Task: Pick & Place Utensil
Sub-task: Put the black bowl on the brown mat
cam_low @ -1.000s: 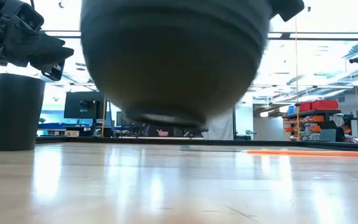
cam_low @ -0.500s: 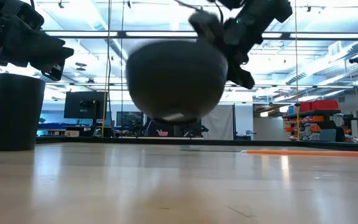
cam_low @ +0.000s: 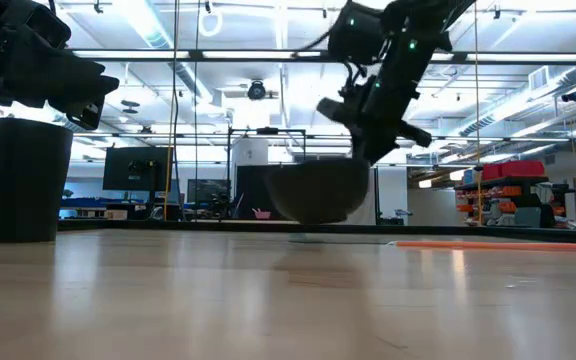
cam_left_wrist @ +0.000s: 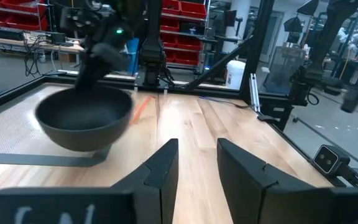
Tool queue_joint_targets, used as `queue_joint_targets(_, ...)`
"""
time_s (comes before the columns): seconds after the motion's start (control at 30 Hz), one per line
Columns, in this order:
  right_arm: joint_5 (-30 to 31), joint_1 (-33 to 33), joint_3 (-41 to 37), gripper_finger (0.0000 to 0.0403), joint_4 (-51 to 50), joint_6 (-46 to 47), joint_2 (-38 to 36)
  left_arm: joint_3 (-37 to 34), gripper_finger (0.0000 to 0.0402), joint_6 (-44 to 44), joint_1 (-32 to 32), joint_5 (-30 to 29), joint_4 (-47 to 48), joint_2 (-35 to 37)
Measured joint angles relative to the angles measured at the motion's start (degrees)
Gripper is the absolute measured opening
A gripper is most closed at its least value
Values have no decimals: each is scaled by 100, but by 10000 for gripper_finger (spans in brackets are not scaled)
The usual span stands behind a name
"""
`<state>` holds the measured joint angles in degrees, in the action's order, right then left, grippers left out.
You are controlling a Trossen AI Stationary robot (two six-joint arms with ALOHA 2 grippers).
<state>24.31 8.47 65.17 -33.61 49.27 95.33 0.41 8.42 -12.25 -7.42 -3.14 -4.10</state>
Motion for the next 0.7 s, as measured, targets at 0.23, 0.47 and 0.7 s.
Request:
queue_joint_targets(0.23,464,379,0,9,-707,484,0,0,115,-1,0,0,0,0)
queue_joint_targets(0.47,612,698,-754,9,-311,874,-580,1,115,-1,0,0,0,0)
queue_joint_targets(0.7,830,1032,-2341,9,772,1494,-1846,-1,115,-1,0,0,0,0)
